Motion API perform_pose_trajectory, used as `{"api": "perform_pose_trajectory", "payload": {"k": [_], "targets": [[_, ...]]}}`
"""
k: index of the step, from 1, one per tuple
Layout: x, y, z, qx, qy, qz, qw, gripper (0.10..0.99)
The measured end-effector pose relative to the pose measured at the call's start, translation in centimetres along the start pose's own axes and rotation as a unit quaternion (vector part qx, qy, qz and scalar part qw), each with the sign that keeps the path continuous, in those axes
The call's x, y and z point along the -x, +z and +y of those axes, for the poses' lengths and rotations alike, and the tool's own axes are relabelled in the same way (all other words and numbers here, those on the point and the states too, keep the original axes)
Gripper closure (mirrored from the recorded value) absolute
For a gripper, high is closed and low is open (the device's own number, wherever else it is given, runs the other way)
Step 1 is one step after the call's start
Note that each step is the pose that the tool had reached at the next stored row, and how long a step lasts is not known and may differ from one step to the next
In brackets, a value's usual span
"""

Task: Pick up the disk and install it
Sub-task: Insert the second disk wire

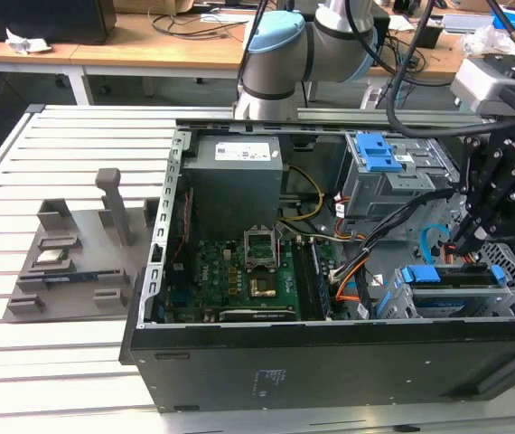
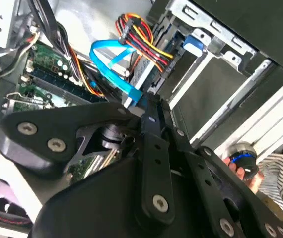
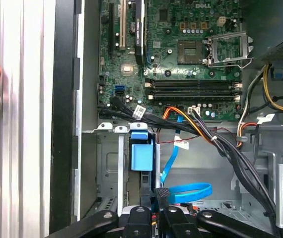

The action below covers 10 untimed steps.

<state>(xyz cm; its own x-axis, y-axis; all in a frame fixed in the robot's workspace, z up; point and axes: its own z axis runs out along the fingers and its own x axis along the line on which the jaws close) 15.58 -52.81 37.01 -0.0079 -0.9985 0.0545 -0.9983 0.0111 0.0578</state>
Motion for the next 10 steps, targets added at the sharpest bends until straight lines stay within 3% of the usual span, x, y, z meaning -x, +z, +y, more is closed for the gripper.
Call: {"api": "perform_pose_trajectory", "payload": {"k": [10], "targets": [[0.07, 2.29, -0.59, -0.0007, -0.016, 0.0012, 0.9999, 0.925]]}}
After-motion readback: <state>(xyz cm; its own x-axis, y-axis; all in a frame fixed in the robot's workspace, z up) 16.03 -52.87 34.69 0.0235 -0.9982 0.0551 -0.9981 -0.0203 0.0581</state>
